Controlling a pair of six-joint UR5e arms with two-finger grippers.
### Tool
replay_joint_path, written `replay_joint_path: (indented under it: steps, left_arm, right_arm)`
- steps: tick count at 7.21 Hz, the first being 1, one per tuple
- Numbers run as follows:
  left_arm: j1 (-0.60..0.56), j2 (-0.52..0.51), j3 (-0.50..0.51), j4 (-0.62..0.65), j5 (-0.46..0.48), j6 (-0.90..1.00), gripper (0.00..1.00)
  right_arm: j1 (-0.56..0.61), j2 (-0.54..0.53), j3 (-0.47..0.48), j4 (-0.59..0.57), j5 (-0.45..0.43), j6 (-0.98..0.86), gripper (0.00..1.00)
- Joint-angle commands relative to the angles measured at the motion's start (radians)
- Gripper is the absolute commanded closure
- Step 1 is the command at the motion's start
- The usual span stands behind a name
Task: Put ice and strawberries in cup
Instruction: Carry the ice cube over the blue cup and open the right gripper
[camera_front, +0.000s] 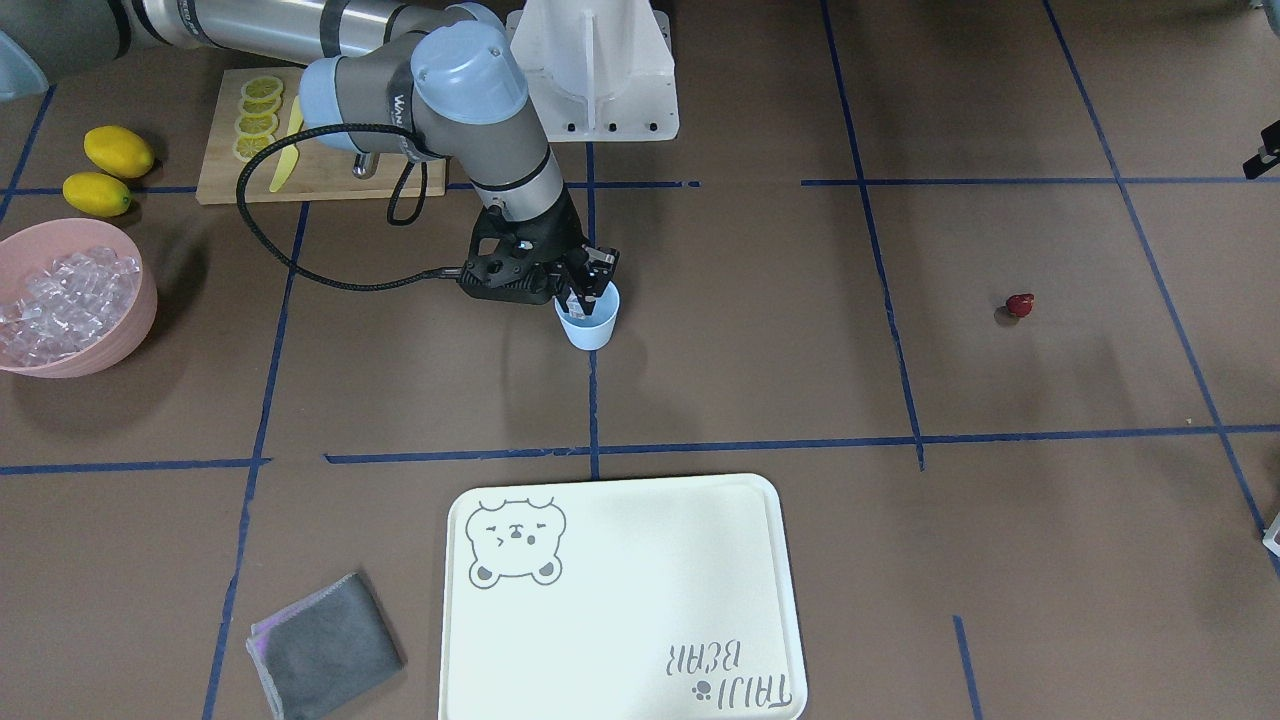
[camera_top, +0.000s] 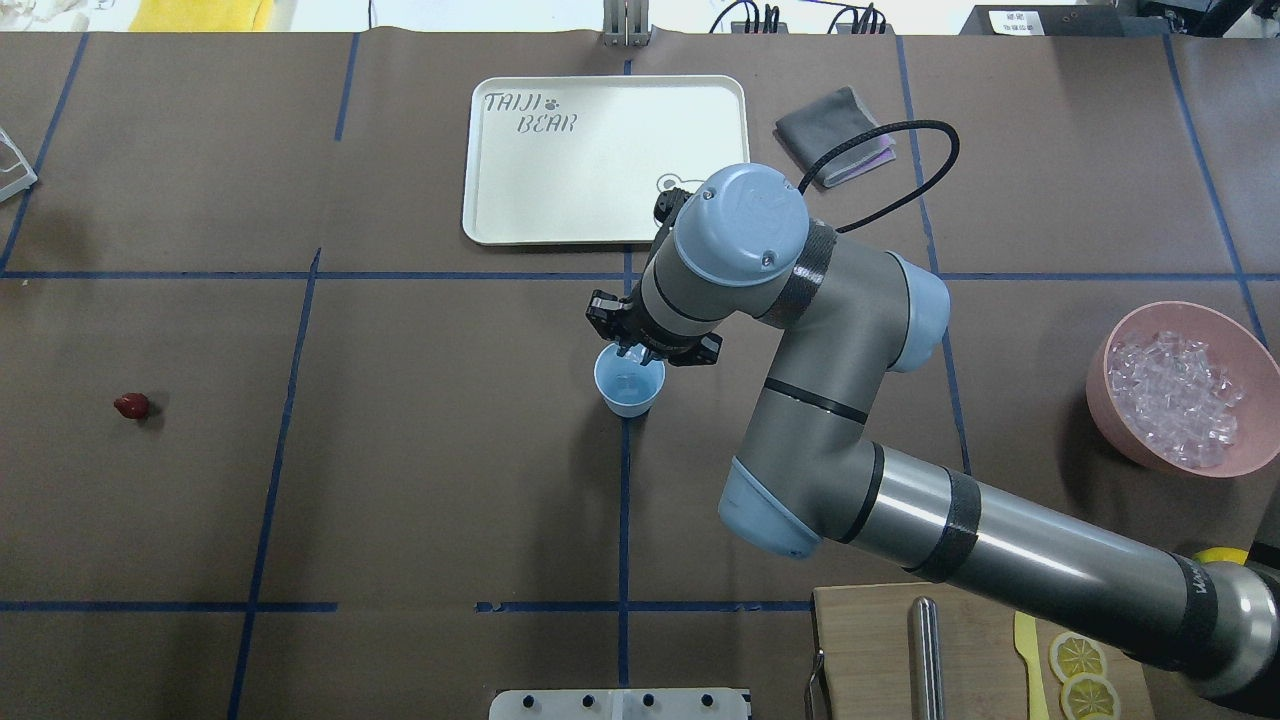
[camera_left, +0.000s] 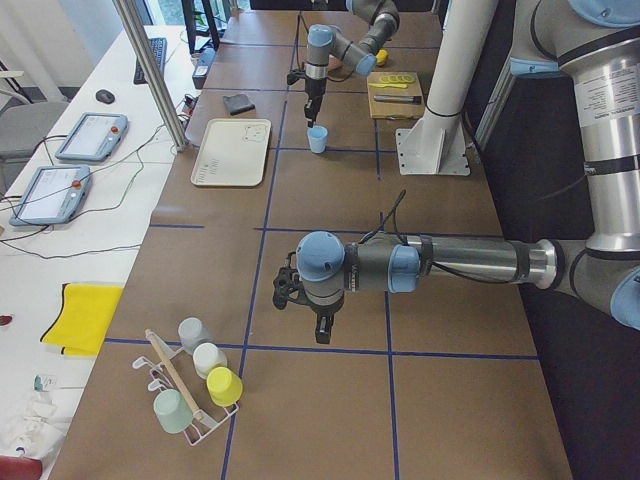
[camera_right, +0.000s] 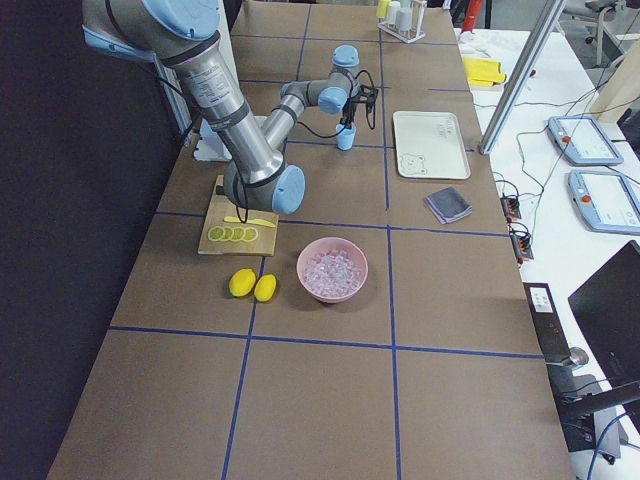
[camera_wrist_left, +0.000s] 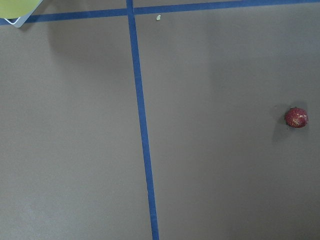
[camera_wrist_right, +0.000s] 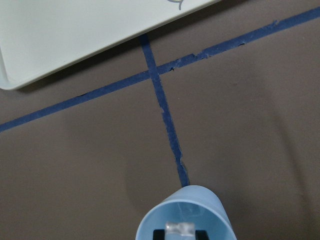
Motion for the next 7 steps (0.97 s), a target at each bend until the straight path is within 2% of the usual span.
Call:
replay_joint_path:
  steps: [1, 2, 3, 5, 7]
  left_arm:
    - [0.0, 0.0, -0.001, -0.004, 0.0, 0.0, 0.0]
    - [0.0, 0.0, -0.001, -0.004, 0.0, 0.0, 0.0]
    - [0.0, 0.0, -0.001, -0.004, 0.0, -0.002, 0.0]
    - [0.0, 0.0, -0.004, -0.004, 0.0, -0.002, 0.0]
    - [0.0, 0.0, -0.004, -0.004, 0.0, -0.002, 0.0]
  right_arm:
    - [-0.011, 0.0, 0.001, 0.001, 0.0, 0.002, 0.71]
    - [-0.011, 0.0, -0.001, 0.001, 0.0, 0.002, 0.38]
    - [-0.011, 0.001, 0.002, 0.001, 0.0, 0.002, 0.27]
    - [-0.008, 0.0, 0.017, -0.001, 0.0, 0.001, 0.13]
    - [0.001, -0.023, 0.045, -0.007, 0.001, -0.001, 0.14]
